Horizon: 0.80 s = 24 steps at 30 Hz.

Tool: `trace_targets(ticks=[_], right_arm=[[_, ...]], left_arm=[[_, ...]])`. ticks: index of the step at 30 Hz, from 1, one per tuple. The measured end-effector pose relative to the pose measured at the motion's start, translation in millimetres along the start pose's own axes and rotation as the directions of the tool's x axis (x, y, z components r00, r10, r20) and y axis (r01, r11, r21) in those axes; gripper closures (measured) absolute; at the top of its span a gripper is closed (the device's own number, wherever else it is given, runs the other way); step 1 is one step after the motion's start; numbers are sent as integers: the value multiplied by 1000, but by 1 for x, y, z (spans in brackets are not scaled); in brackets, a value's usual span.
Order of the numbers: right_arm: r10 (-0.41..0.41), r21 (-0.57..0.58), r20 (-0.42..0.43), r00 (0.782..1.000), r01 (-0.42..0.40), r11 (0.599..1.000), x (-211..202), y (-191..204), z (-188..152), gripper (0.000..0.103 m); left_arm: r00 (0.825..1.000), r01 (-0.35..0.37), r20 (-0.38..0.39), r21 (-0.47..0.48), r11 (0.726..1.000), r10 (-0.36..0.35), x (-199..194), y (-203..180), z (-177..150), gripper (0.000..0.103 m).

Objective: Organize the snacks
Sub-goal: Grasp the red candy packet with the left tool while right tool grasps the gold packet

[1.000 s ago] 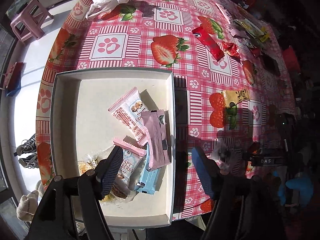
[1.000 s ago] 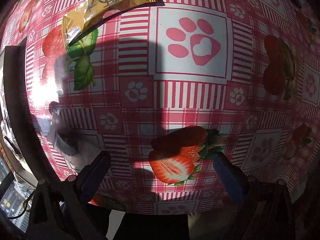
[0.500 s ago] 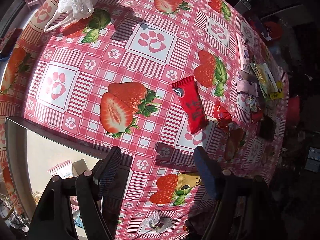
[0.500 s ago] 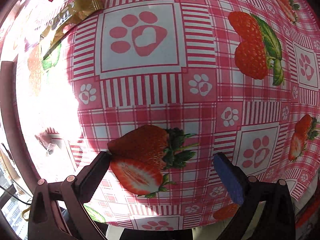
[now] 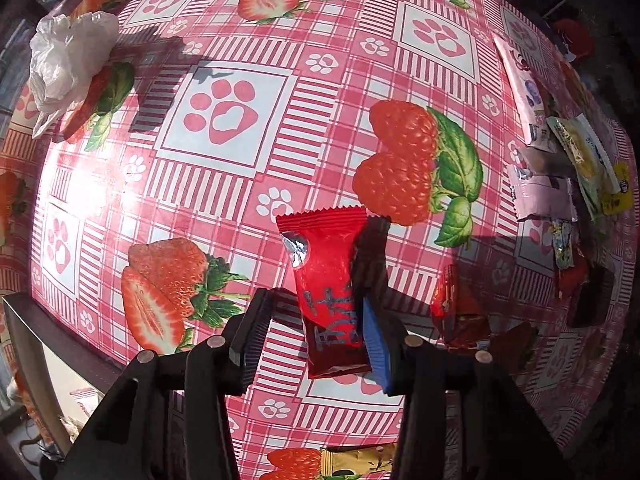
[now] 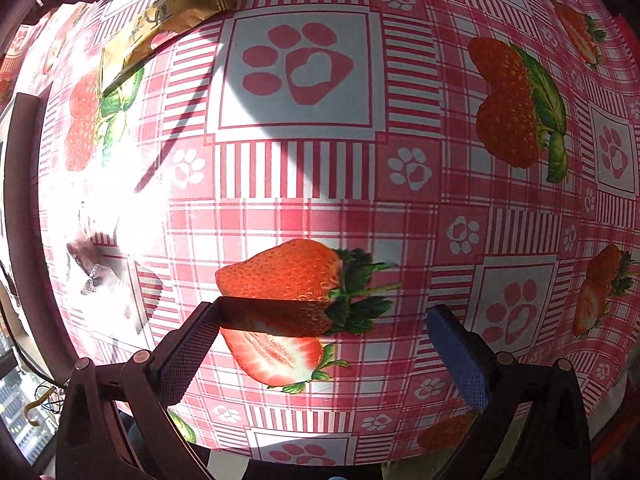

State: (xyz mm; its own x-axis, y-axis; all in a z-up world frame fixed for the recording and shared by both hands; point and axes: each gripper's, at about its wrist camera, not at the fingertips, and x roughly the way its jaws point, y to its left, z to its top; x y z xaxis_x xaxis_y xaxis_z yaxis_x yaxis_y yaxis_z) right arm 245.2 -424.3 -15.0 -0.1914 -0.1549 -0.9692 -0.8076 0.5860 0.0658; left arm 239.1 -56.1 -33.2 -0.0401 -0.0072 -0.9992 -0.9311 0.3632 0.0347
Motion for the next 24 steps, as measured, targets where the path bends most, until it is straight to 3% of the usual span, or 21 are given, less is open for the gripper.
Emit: trace_targets(ticks=[1, 5, 10, 13, 16, 24], right_arm=[[-2, -8, 0, 1000, 2, 1000, -1, 3, -2, 0], [-4, -21, 4, 1000, 4, 1000, 2, 8, -6, 0], [-3, -21, 4, 1000, 3, 1000, 3, 9, -11, 0], [0, -23, -8, 1000, -1, 1000, 8, 4, -8, 0], [2, -25, -12, 1000, -2, 1000, 11, 1, 1, 0], [1, -27, 30, 1000, 0, 1000, 11, -1, -6, 0]], left_arm=[[1000, -3, 5, 30, 1000, 2, 0, -3, 1, 81], [1000, -13, 23, 128, 992, 10, 0, -19, 1, 81], [999, -33, 31, 360, 932, 24, 0, -51, -49, 81], [1000, -2, 7, 394, 919, -1, -1, -38, -89, 81], [999, -47, 40, 426, 904, 33, -3, -21, -118, 79], [999, -44, 20, 450, 892, 39, -4, -28, -115, 78]])
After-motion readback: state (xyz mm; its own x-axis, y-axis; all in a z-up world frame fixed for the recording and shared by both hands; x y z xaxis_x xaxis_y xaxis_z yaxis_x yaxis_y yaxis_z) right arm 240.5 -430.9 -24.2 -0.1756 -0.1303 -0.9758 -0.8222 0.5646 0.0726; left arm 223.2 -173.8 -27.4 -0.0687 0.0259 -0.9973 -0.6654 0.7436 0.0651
